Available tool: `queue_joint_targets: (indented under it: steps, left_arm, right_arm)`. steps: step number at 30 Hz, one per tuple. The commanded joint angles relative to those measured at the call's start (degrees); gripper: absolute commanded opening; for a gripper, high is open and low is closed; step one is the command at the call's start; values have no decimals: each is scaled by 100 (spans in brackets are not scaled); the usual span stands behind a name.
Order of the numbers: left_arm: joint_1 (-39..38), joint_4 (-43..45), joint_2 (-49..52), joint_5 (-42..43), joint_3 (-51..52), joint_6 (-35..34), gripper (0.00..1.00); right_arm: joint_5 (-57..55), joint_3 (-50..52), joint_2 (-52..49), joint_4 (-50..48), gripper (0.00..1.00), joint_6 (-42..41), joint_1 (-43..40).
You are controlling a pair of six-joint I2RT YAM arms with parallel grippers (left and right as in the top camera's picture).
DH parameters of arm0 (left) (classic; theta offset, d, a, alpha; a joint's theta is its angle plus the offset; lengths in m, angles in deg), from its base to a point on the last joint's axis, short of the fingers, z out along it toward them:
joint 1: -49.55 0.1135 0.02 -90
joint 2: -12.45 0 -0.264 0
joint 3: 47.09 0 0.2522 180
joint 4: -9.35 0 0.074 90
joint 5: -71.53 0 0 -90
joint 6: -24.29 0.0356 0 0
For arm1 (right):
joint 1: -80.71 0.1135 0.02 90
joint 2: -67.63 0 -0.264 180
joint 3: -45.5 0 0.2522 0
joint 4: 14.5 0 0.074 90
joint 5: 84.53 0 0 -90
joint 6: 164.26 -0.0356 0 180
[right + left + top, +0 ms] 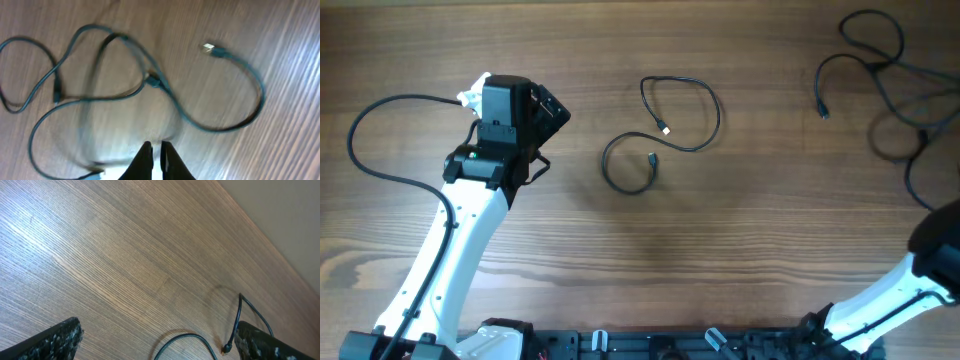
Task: Untangle cables
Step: 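Move the right gripper back and grasp the last cable at center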
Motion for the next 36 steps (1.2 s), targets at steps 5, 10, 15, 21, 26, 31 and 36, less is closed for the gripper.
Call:
queue_joint_targets:
  steps: [5,10,15,21,26,31,36]
  left_arm:
    - [35,-4,-61,-136,-20,131,100]
    - [35,-4,-61,-136,-20,131,100]
    - [35,-4,-61,-136,-20,131,100]
    - [35,-4,-61,-136,-20,131,100]
    - [35,-4,-61,-136,-20,131,100]
    - [35,-4,-61,-136,-20,131,100]
    - [35,-4,-61,-136,-20,131,100]
  right_arm:
    - [1016,894,-197,-232,20,1475,-599]
    - [2922,890,-26,-275,40,2697,-284]
    - [3101,890,439,-280,45,3154,767]
    - [3053,914,452,-396,63,3324,2592]
    - [3049,1449,273,-925,65,2306,3639]
    - [3027,2177,33,-1440,64,2153,4350]
    - [3034,2787,9,-1853,58,1998,4422]
